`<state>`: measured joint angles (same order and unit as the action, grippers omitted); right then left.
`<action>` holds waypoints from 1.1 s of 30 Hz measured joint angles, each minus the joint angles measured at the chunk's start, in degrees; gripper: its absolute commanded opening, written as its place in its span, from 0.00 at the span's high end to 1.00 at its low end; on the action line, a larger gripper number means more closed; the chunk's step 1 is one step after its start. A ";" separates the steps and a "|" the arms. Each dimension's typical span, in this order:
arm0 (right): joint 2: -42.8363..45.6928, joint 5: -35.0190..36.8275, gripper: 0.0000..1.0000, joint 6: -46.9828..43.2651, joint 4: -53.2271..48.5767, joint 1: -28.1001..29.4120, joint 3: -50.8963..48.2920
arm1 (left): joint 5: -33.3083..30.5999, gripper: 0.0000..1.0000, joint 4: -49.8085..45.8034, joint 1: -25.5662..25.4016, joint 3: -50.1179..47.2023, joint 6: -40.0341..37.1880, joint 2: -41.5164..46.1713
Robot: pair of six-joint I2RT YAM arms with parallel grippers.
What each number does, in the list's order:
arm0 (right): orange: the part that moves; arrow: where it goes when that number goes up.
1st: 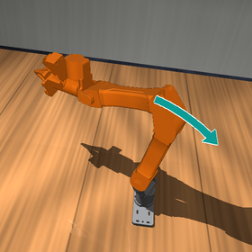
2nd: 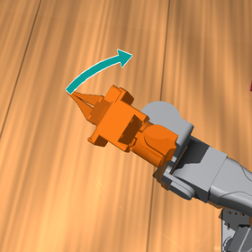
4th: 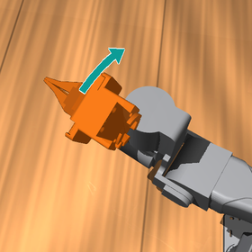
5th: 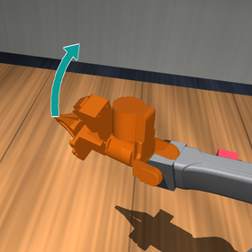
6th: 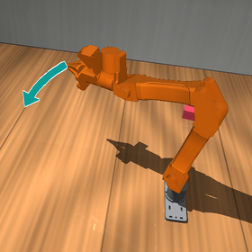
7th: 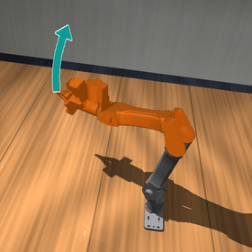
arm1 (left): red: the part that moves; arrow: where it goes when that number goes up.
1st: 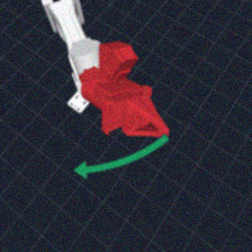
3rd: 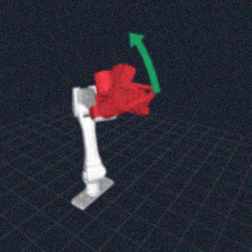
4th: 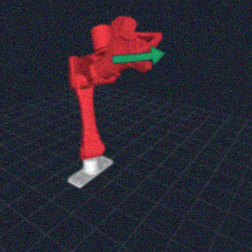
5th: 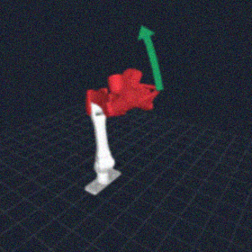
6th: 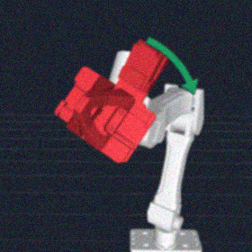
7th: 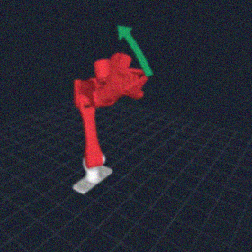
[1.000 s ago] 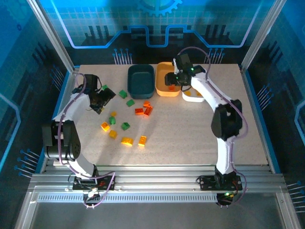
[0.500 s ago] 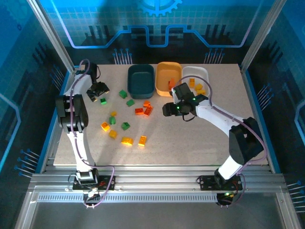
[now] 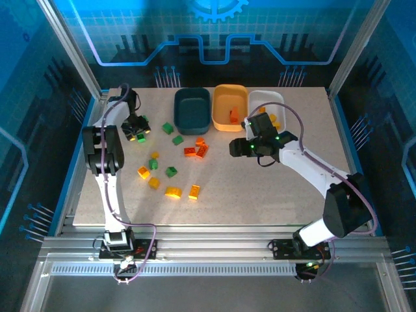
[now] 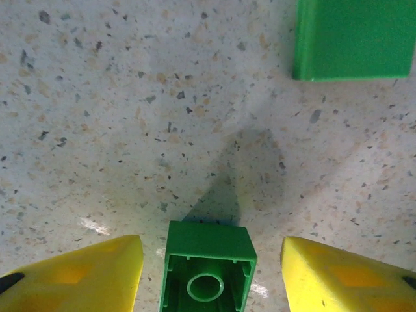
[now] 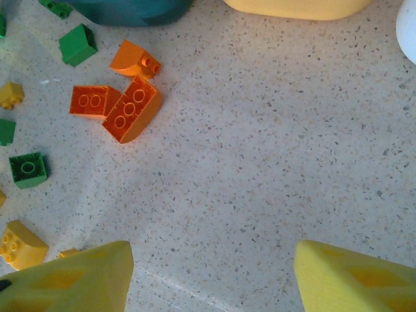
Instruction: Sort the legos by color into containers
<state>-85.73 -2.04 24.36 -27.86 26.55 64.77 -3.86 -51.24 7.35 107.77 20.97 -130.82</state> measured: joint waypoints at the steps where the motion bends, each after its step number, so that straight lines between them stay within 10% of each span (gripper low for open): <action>1: 0.00 0.00 0.32 0.00 0.02 0.00 -0.13 | 0.00 0.44 -0.11 -0.09 0.02 -0.22 -0.13; 16: 1.27 -0.15 0.33 0.00 0.04 0.00 -0.20 | -0.87 0.75 0.57 -1.27 -0.55 -1.57 -0.02; 33: 1.64 -0.13 0.35 0.04 0.04 0.02 -0.20 | 0.04 0.78 0.98 -8.46 -2.97 -1.60 9.77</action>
<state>-84.09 -2.17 24.40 -27.81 26.57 64.58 -3.81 -50.26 -1.10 104.79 19.38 -121.05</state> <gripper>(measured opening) 0.656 0.301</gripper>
